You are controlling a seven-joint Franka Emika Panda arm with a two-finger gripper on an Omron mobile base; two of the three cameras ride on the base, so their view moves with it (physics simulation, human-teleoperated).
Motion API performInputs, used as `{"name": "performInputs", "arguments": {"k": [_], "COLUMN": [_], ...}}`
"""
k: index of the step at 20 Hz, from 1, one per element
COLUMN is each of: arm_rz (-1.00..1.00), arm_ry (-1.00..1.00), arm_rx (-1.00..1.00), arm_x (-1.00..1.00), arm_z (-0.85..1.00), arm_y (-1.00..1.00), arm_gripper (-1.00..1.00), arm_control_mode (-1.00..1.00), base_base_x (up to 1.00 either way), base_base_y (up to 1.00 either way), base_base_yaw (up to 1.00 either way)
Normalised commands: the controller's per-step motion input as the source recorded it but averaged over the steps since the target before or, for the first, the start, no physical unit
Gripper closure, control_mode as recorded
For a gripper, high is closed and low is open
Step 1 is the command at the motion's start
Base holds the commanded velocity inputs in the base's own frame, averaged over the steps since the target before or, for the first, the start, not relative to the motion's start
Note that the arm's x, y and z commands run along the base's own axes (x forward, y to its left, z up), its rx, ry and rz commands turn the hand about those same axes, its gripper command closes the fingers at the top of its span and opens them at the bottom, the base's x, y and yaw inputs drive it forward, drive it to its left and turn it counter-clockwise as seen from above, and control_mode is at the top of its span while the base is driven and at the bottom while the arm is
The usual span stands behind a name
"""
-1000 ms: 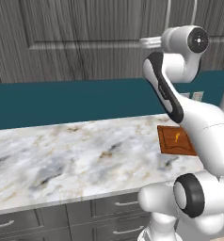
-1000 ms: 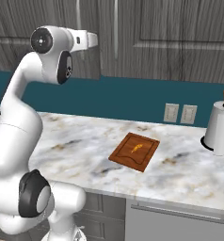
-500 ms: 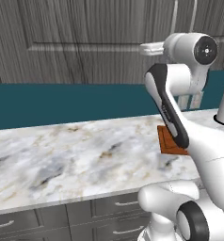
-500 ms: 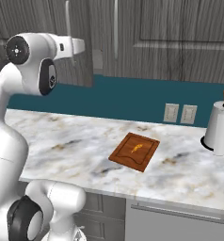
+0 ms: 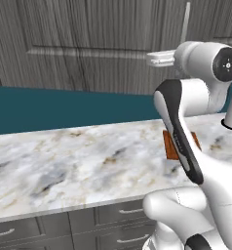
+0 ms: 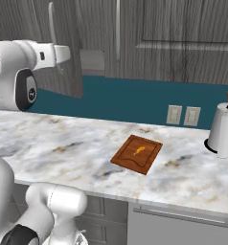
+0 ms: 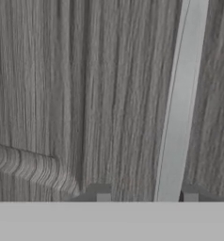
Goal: Open the cabinet, retrieve the rolling pin, and place it next to the meat on the cutting board to prepare for tenderizing.
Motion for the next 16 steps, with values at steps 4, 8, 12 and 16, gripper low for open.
{"name": "performInputs", "arguments": {"k": [4,8,12,16], "arm_rz": [0.02,0.06,0.01,0.0], "arm_ry": [0.01,0.05,-0.01,-0.03], "arm_rx": [0.0,0.0,0.0,0.03], "arm_x": [-0.53,-0.16,-0.37,-0.56], "arm_z": [-0.04,-0.08,-0.04,0.0], "arm_y": [0.8,0.62,0.33,0.02], "arm_gripper": [1.0,-1.0,-1.0,-1.0], "arm_control_mode": [-1.0,-1.0,-1.0,-1.0], "base_base_x": [0.0,0.0,0.0,0.0], "base_base_y": [0.0,0.0,0.0,0.0], "base_base_yaw": [0.0,0.0,0.0,0.0]}}
